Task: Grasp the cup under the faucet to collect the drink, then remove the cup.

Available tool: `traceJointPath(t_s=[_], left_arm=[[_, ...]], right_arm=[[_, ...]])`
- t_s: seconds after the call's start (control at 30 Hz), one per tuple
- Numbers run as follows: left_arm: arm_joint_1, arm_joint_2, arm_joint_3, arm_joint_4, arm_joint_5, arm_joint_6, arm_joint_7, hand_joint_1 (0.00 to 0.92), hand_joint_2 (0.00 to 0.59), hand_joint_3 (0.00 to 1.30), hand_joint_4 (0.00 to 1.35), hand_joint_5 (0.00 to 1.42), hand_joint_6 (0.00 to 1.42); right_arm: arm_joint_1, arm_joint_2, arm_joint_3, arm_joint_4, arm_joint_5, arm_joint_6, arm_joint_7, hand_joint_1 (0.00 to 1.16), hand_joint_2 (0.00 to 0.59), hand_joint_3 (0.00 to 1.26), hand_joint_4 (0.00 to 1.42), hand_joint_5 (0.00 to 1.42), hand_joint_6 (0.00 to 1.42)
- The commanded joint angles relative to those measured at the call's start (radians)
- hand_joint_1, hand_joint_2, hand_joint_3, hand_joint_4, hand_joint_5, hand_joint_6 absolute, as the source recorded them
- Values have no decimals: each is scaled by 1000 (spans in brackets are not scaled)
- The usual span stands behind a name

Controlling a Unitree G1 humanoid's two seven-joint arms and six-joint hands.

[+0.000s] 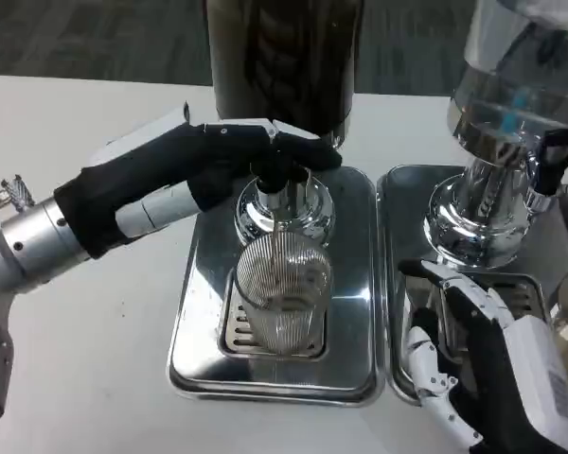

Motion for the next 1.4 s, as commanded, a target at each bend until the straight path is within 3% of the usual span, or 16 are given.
traceJointPath(t_s=[0.03,0.17,0.2,0.27,0.4,0.53,1.1,1.4], left_arm=[[40,13,-25,-19,21,-33,-20,0,71,354,256,220,287],[48,17,-28,-27,21,-45,-12,0,70,351,256,220,289],[49,17,-28,-29,20,-47,-11,0,70,350,256,220,290],[51,18,-29,-31,20,-50,-8,0,70,347,256,220,290],[53,23,-30,-30,27,-62,-1,0,70,343,256,220,291],[54,30,-31,-27,31,-71,7,0,70,342,256,220,291],[60,65,-71,-23,97,-185,72,0,75,340,256,217,292],[59,74,-82,-14,107,-207,93,0,71,340,256,216,292]], right_arm=[[-7,-3,-7,6,14,6,14,259,550,288,209,170,80],[-19,-7,-11,19,64,2,57,270,528,274,198,162,69],[-25,-9,-10,24,84,2,77,283,495,251,190,159,65],[-36,-14,-12,34,118,-1,112,349,353,147,114,113,24],[-56,-22,-15,49,171,2,171,379,289,64,64,71,3],[-67,-27,-13,56,187,-5,192,363,273,13,1,20,0],[-109,-41,-9,114,287,-31,264,317,252,0,0,0,0],[-135,-47,2,128,266,-34,283,312,243,0,0,0,0]])
